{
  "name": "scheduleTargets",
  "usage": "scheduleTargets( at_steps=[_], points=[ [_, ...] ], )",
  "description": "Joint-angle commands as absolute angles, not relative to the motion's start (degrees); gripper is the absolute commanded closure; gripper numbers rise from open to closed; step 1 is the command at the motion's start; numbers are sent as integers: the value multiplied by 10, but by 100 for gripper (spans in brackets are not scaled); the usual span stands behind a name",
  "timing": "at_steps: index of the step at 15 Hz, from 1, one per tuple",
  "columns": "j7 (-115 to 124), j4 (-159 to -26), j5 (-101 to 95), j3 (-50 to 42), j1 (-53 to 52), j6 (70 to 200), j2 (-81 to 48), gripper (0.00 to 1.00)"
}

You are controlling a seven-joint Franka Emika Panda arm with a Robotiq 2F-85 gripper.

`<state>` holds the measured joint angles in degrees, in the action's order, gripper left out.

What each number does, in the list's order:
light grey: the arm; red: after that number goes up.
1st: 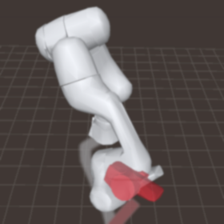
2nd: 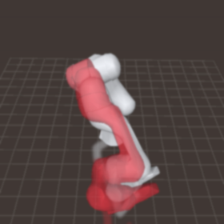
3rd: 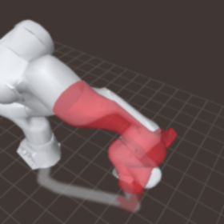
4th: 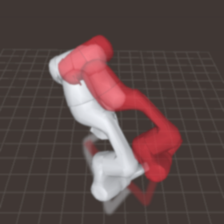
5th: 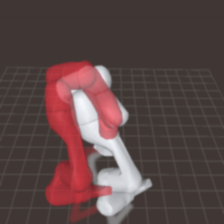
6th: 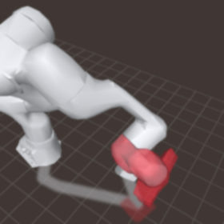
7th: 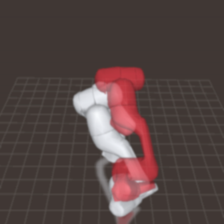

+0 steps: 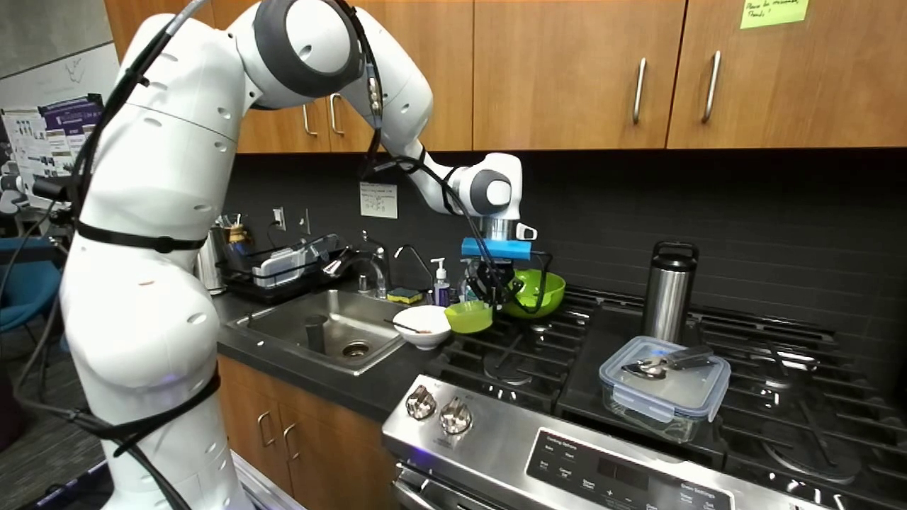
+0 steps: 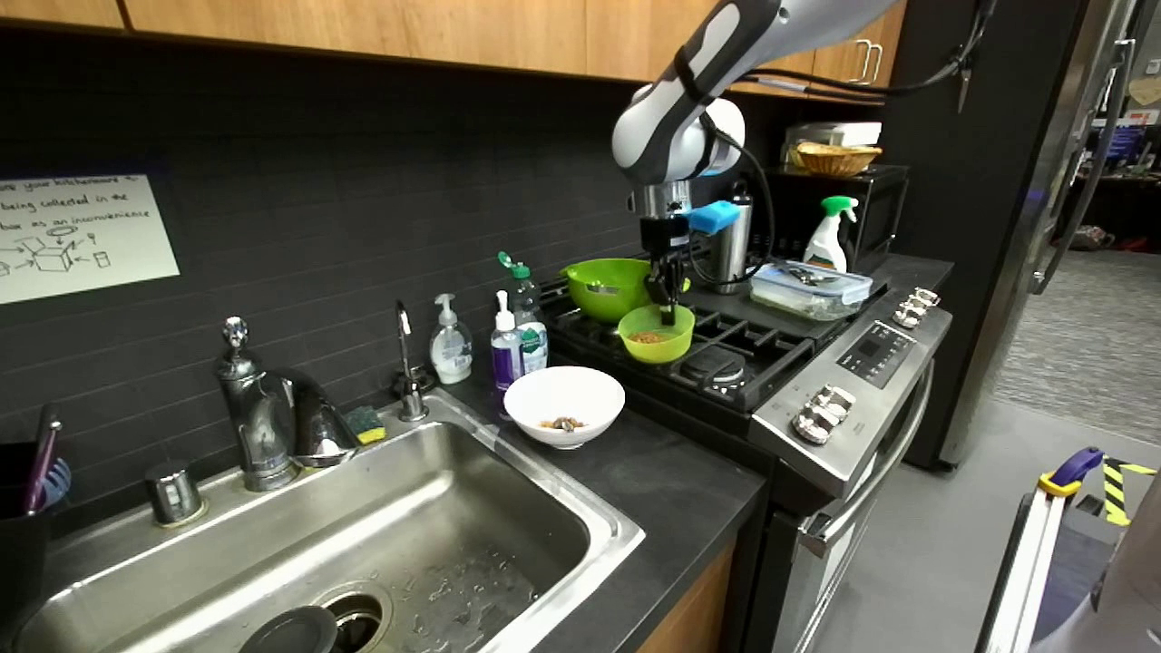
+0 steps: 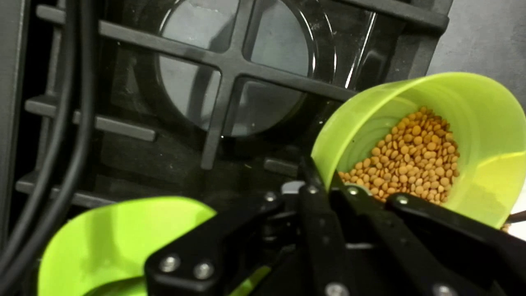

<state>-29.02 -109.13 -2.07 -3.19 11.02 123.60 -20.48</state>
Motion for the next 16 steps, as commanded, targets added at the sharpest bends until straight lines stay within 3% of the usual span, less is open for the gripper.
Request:
scheduleTargets(
  at_steps=[1,16],
  points=[
    [-302,-1070,-31,-21,102,1229,-214,99],
    [-324,-1084,-66,3,70,1249,-210,99]
  ],
)
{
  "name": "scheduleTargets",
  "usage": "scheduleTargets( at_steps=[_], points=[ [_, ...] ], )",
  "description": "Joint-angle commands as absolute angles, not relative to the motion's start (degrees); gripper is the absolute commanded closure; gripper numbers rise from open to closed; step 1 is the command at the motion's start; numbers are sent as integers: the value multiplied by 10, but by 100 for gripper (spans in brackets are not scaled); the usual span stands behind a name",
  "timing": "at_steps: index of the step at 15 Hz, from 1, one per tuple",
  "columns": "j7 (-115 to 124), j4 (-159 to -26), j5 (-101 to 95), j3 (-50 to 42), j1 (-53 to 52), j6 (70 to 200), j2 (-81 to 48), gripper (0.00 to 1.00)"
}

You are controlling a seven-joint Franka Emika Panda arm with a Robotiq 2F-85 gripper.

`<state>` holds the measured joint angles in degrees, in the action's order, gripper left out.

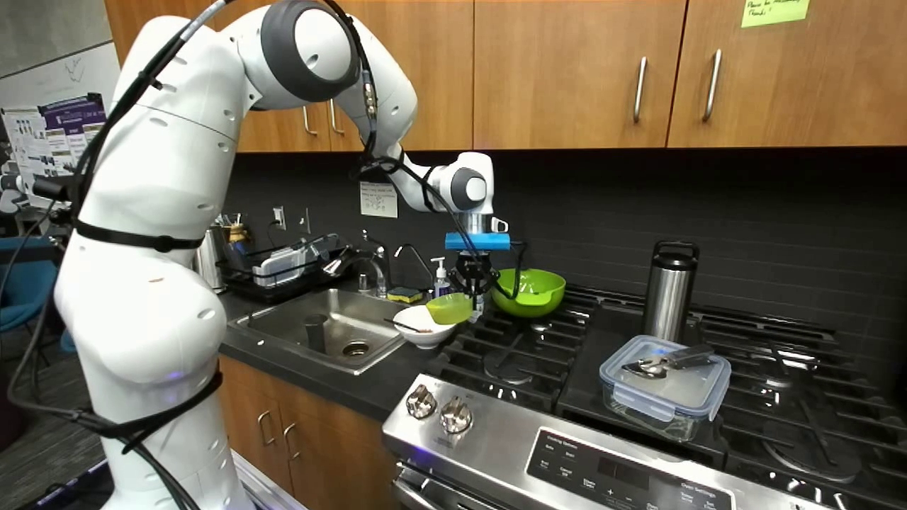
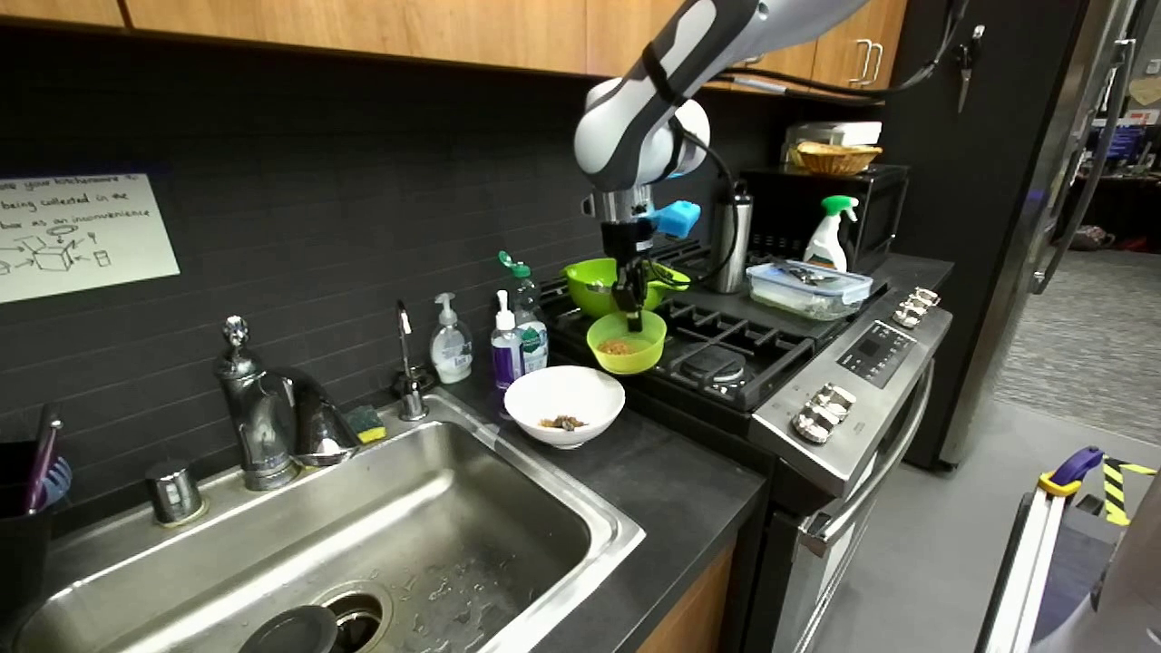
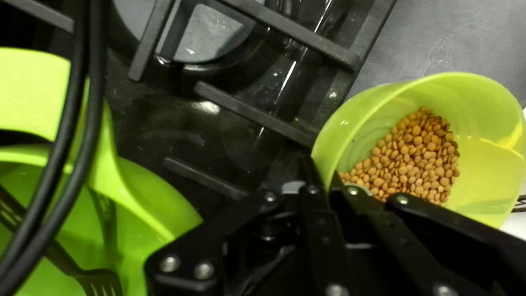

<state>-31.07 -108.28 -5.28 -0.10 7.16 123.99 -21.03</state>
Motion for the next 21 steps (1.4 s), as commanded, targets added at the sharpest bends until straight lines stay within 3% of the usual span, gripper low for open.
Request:
scheduleTargets(
  at_steps=[1,21],
  points=[
    [-328,-1085,-67,4,69,1252,-210,99],
    [-411,-1068,-77,32,51,1336,-235,99]
  ],
)
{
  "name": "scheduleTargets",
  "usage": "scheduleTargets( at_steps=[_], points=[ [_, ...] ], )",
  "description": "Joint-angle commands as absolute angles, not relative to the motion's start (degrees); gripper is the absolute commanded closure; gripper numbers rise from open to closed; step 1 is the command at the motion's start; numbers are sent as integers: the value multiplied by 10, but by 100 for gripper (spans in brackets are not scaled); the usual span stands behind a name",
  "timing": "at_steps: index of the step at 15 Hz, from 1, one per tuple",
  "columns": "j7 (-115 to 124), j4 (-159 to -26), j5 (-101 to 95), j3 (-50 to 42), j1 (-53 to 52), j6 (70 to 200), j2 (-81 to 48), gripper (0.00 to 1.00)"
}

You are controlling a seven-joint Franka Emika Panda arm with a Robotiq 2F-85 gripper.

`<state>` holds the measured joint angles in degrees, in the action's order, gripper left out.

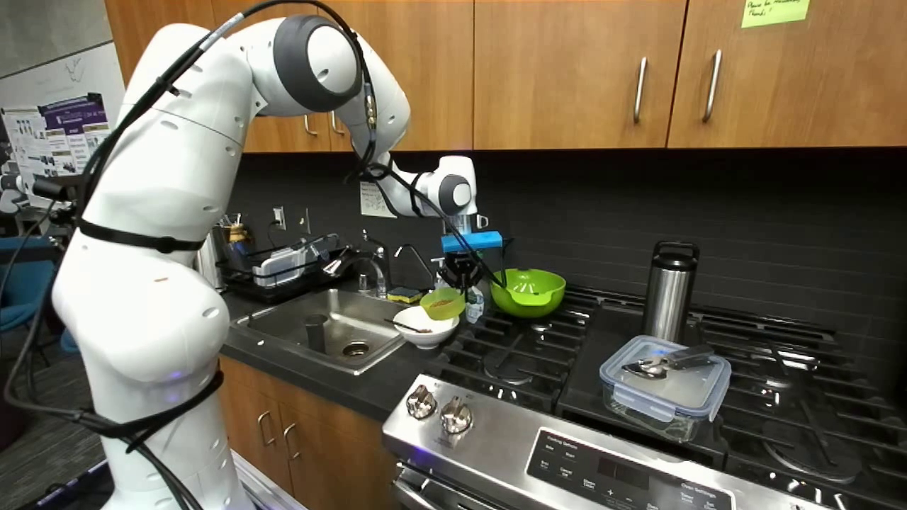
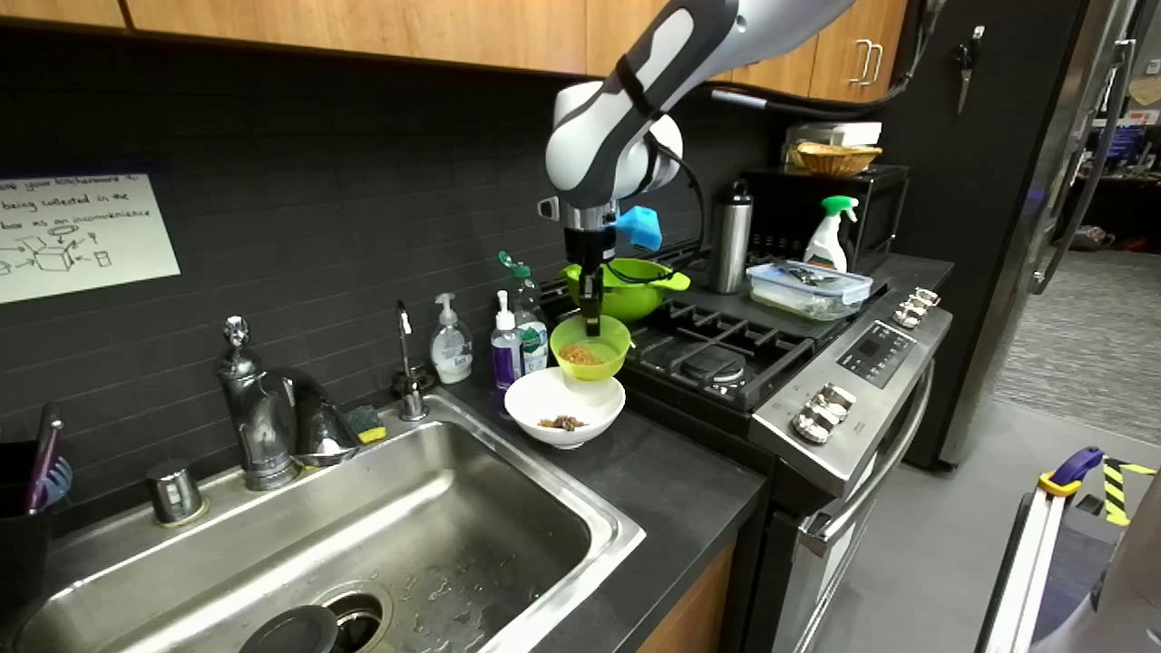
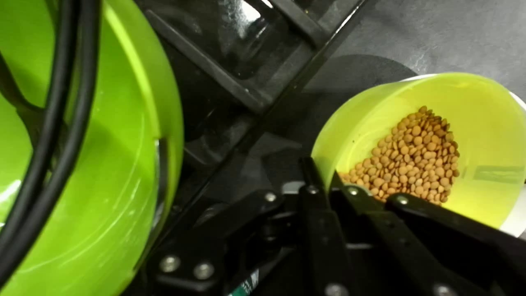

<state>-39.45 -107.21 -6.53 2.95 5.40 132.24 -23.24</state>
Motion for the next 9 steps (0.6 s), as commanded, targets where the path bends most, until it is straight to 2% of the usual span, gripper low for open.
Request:
scheduleTargets(
  at_steps=[1,9],
  points=[
    [-415,-1069,-81,32,49,1340,-234,99],
    [-447,-1077,-77,39,54,1393,-232,99]
  ],
)
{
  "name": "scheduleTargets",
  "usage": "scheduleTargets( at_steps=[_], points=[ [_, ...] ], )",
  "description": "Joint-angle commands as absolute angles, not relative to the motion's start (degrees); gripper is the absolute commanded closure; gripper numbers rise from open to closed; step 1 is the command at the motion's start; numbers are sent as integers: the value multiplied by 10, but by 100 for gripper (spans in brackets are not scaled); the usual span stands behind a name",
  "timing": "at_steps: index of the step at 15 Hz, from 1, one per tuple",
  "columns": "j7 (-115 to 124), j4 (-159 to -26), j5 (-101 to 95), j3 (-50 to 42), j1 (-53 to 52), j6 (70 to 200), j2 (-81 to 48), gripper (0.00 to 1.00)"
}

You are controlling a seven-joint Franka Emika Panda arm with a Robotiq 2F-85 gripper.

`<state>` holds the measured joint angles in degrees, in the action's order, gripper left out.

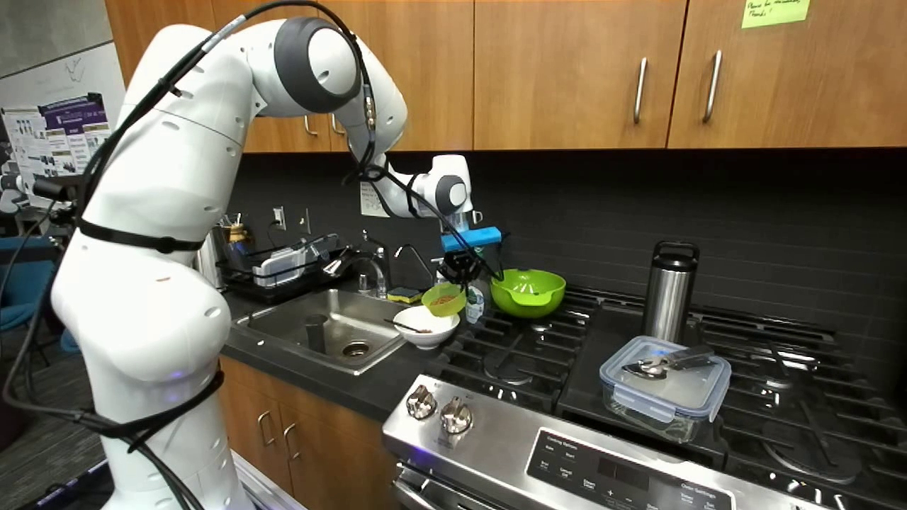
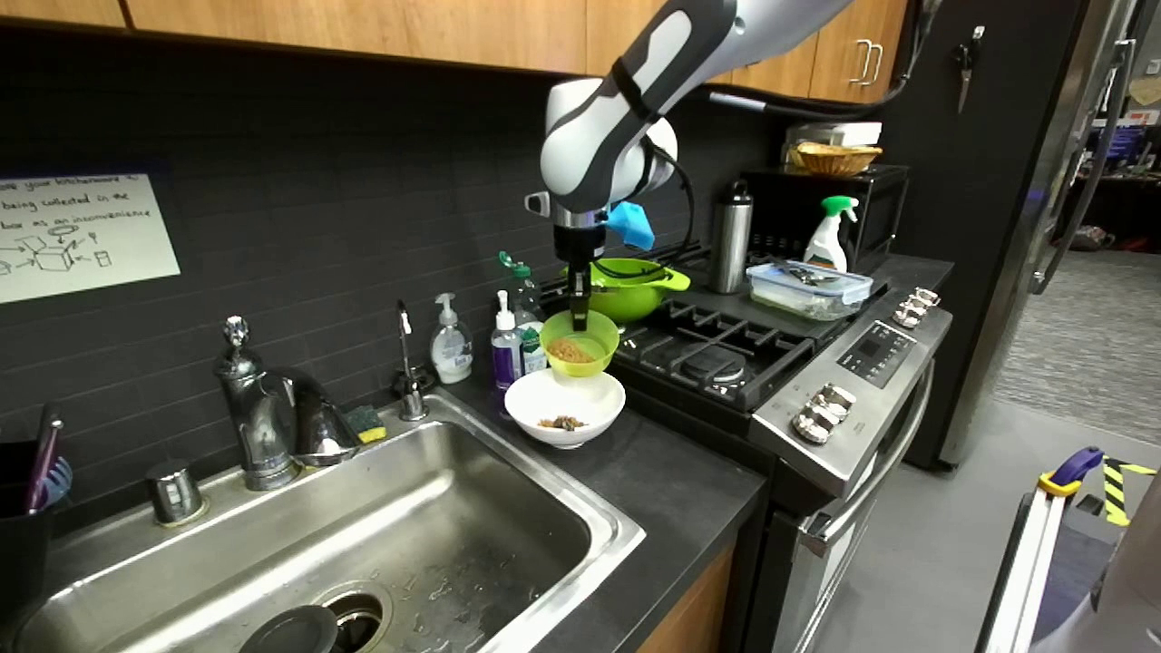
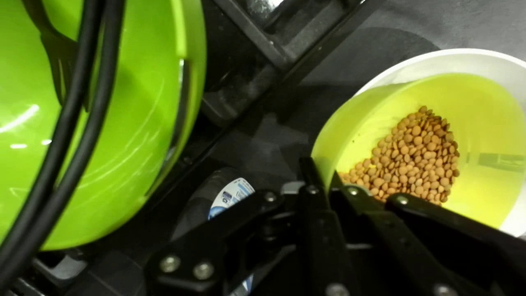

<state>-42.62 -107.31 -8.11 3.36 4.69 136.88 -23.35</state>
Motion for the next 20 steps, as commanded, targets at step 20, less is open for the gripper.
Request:
scheduleTargets(
  at_steps=[20],
  points=[
    [-531,-1171,-18,99,100,1614,-199,99]
  ],
)
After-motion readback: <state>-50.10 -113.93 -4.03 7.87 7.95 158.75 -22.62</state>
